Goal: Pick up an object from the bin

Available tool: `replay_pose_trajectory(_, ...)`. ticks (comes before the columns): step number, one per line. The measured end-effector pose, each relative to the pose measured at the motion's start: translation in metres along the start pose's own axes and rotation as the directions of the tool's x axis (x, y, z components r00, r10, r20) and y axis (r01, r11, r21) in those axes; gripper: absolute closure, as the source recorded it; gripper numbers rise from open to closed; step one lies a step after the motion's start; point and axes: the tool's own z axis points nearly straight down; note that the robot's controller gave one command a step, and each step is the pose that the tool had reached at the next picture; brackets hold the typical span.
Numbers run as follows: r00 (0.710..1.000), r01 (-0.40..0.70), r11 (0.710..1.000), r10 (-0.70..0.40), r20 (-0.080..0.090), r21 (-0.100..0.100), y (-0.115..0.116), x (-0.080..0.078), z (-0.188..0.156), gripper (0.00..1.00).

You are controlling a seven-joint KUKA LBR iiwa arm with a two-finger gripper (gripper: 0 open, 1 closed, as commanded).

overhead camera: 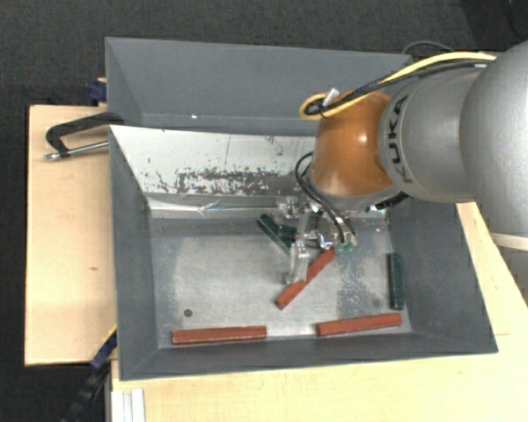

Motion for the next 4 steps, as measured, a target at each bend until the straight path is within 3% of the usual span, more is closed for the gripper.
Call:
replay_pose_trajectory(1,0.998,-0.07,0.998,0.07,0.004,0.0,-0.0065,-0.0015,-0.0019,1.0)
replay_pose_trajectory(4,0.997,-0.078,0.997,0.078,-0.002,0.001,-0.0069,-0.0004,-0.0093,1.0)
